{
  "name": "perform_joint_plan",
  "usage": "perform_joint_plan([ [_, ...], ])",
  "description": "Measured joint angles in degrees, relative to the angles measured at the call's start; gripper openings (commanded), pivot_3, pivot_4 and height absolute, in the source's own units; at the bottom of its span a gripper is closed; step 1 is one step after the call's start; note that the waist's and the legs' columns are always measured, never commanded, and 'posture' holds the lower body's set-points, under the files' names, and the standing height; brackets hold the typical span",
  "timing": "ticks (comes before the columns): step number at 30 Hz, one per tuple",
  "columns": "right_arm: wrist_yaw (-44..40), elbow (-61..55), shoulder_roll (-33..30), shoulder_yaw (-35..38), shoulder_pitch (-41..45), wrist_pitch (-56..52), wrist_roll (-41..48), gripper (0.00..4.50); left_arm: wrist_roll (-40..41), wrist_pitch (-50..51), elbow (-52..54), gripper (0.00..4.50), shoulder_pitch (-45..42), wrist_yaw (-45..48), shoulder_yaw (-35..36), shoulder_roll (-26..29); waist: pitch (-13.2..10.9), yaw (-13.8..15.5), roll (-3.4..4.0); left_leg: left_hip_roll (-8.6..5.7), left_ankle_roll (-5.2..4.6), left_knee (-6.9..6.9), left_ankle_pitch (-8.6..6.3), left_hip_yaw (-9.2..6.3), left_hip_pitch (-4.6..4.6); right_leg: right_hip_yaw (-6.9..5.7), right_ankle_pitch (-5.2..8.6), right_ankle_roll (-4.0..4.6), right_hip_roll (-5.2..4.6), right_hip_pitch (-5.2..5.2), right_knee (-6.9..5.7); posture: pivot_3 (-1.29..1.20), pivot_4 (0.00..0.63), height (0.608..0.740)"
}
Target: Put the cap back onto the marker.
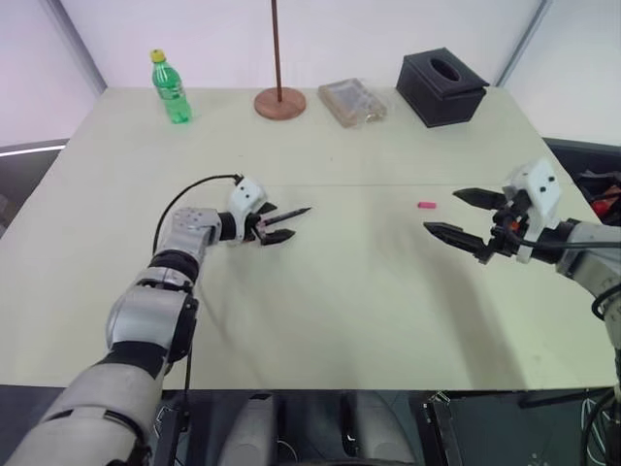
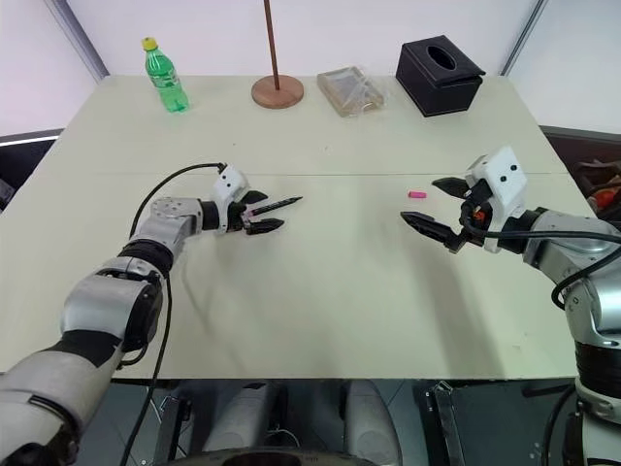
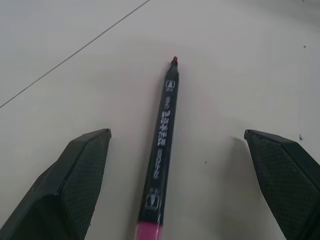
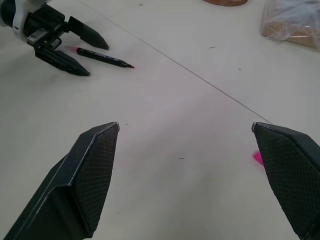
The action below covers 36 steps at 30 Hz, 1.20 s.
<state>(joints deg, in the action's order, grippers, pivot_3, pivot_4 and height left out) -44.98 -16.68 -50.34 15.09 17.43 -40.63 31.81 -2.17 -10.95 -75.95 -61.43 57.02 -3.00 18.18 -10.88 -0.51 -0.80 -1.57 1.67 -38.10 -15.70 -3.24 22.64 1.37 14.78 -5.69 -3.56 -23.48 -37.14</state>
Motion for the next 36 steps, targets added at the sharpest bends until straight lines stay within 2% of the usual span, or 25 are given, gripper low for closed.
perform_joint_plan([
  [12, 3.5, -4.4, 0.9, 2.0, -3.8, -0.8, 1.0, 4.4, -3.3, 2.8, -0.4, 4.47, -2.0, -2.3, -0.2, -1.1, 0.0, -0.1, -0.01, -0.01, 0.0, -0.01, 0.0, -0.03, -0.04, 0.0, 0.0, 0.0, 0.01, 0.04, -0.05, 0.0, 0.15, 0.74],
  [15, 4.0, -4.4, 1.0, 2.0, -3.8, -0.9, 1.1, 4.44, -3.5, 2.8, -0.4, 3.59, -2.0, -2.1, 0.0, -1.1, 0.0, -0.1, -0.01, -0.01, 0.0, -0.01, 0.0, -0.03, -0.05, -0.01, 0.0, 0.0, 0.02, 0.04, -0.06, 0.0, 0.15, 0.74],
  [17, 4.2, -4.4, 1.0, 2.0, -3.8, -0.9, 1.1, 4.44, -3.5, 2.9, -0.4, 2.65, -2.0, -2.0, 0.3, -1.1, 0.0, -0.1, -0.01, -0.01, 0.0, -0.01, 0.0, -0.03, -0.05, 0.0, 0.0, -0.01, 0.02, 0.04, -0.05, 0.0, 0.15, 0.74],
  [21, 4.4, -4.4, 1.2, 2.0, -3.7, -0.9, 1.1, 4.44, -3.6, 3.0, -0.4, 0.44, -2.0, -1.8, 0.5, -1.1, 0.0, -0.1, -0.01, -0.01, 0.0, -0.01, 0.0, -0.03, -0.05, 0.0, 0.0, -0.01, 0.02, 0.04, -0.05, 0.0, 0.15, 0.74],
  [22, 4.5, -4.4, 1.4, 2.0, -3.7, -0.9, 1.1, 4.44, -3.6, 3.0, -0.4, 0.05, -2.0, -1.6, 0.5, -1.1, 0.0, -0.1, -0.01, -0.01, 0.0, -0.01, 0.0, -0.03, -0.05, 0.0, 0.0, 0.0, 0.02, 0.04, -0.05, 0.0, 0.15, 0.74],
  [31, 4.2, -3.7, 1.5, 2.0, -3.6, -0.3, 0.9, 4.44, -3.9, 2.5, -0.4, 0.05, -2.0, -1.3, 0.6, -0.9, 0.0, -0.1, -0.01, -0.02, 0.0, -0.01, 0.0, -0.03, -0.05, -0.01, 0.0, -0.01, 0.02, 0.04, -0.05, 0.0, 0.15, 0.74],
  [36, 3.7, 2.5, 1.2, 1.2, -1.8, 3.5, -2.5, 4.44, -3.9, 1.4, -0.4, 0.05, -2.0, 1.2, 0.6, -0.6, 0.0, -0.1, -0.01, -0.1, 0.0, -0.01, 0.0, -0.01, -0.05, 0.0, 0.0, 0.0, 0.02, 0.02, -0.06, 0.0, 0.15, 0.74],
])
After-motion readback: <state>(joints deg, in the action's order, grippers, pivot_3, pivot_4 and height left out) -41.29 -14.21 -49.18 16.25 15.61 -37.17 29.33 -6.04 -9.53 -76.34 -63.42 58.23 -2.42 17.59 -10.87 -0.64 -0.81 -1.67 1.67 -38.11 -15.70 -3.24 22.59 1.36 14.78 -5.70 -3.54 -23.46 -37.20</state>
